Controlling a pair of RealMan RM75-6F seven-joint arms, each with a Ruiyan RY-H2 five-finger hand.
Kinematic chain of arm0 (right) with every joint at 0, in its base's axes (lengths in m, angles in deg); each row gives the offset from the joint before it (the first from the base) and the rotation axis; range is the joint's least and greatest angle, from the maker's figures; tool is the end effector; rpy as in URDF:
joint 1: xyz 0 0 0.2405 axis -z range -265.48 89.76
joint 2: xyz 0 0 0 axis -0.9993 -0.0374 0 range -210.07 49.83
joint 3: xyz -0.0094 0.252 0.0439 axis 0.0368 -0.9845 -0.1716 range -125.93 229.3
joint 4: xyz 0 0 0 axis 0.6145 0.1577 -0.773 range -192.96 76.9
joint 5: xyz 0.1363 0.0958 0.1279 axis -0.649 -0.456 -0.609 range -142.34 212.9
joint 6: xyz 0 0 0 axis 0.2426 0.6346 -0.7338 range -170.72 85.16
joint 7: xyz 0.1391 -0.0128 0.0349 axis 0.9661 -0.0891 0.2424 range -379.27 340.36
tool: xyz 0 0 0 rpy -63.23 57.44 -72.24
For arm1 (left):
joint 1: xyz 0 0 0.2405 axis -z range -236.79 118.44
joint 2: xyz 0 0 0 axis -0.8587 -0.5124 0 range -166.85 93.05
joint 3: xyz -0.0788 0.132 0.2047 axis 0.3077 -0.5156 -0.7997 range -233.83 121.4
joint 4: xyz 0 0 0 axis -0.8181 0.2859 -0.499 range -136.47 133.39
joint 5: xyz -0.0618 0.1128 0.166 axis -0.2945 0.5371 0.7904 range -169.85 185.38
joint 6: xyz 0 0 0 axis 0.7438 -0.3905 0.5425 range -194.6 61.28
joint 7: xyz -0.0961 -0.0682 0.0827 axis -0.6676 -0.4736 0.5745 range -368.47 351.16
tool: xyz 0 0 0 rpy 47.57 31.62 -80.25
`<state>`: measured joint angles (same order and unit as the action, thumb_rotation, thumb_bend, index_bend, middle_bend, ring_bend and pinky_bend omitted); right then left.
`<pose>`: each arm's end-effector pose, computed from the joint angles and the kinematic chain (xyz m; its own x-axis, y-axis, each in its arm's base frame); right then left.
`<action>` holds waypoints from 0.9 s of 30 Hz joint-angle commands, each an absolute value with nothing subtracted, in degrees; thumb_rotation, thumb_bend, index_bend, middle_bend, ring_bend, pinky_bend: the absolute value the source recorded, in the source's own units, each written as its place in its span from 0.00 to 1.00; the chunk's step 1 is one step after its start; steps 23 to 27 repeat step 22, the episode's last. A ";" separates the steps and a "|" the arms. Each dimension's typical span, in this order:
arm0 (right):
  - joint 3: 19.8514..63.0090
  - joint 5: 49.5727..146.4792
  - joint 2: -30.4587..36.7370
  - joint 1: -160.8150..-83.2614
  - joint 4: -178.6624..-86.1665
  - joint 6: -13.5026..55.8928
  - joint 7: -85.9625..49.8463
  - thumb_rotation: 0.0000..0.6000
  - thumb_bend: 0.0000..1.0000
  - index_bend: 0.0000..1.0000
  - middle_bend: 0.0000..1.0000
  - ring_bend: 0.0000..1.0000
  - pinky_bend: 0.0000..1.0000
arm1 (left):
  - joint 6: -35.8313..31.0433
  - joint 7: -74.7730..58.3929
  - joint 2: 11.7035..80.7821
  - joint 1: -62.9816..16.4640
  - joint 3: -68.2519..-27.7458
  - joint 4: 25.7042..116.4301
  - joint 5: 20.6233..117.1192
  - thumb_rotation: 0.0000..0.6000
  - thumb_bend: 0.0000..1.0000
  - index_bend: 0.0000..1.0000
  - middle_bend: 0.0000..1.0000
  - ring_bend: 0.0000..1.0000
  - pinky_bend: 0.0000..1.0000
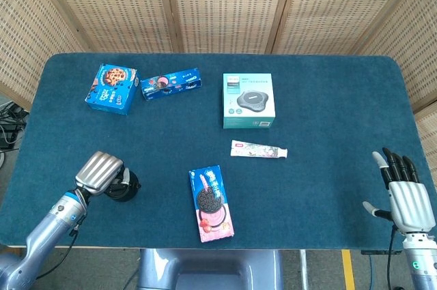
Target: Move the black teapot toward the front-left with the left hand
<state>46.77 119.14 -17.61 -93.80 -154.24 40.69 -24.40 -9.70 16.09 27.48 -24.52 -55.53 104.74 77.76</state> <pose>-0.2991 -0.1931 0.1647 0.4324 0.0085 0.9016 -0.9017 0.0011 0.4324 -0.1949 0.2768 0.0744 0.6266 0.2951 0.7213 0.7648 -0.4108 -0.4963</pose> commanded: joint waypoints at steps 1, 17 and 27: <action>46.75 119.13 -17.64 -93.79 -154.26 40.73 -24.36 1.00 0.00 0.00 0.00 0.00 0.00 | -8.56 15.92 28.29 -24.65 -55.13 103.38 78.88 0.31 1.00 1.00 1.00 0.88 1.00; 46.74 119.14 -17.74 -93.77 -154.26 40.75 -24.16 1.00 0.00 0.00 0.00 0.00 0.00 | -3.03 3.18 33.55 -22.75 -50.84 89.99 91.64 0.38 1.00 1.00 1.00 0.88 1.00; 46.65 119.09 -17.84 -93.72 -154.30 40.87 -23.95 1.00 0.00 0.00 0.00 0.00 0.00 | -3.85 1.77 34.48 -21.66 -50.41 86.86 92.51 0.39 1.00 1.00 1.00 0.88 1.00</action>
